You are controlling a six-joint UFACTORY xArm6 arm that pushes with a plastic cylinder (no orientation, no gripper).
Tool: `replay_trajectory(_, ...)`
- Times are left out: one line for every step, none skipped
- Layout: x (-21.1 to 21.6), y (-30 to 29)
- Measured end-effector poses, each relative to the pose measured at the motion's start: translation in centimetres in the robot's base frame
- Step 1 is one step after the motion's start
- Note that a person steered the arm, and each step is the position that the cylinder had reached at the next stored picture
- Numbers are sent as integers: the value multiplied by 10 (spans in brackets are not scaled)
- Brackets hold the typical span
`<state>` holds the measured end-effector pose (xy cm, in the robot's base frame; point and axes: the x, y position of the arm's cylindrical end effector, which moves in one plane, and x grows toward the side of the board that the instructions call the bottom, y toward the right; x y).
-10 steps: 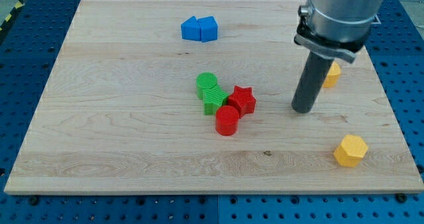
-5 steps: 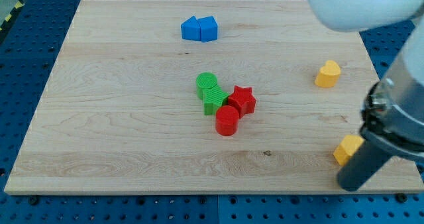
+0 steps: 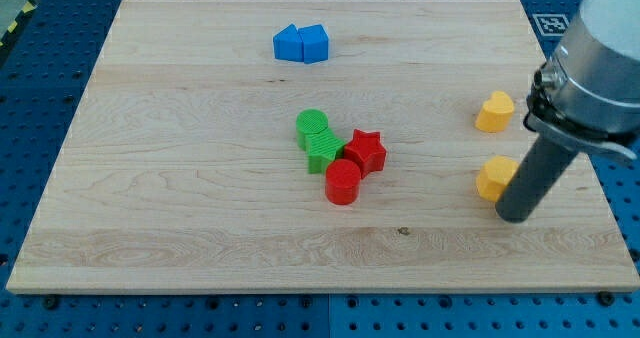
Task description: Push the yellow hexagon towards blue cube
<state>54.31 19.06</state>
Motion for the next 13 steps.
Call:
replay_trajectory(-27, 0)
replay_trajectory(-55, -1)
replay_trajectory(-75, -15)
replay_trajectory(-95, -40)
replay_trajectory(-123, -60)
replay_trajectory(-148, -69)
replay_trajectory(-150, -66)
replay_trajectory(-151, -40)
replay_trajectory(-174, -32)
replay_trajectory(-196, -36)
replay_trajectory(-193, -35)
replay_trajectory(-187, -34)
replay_trajectory(-182, -34)
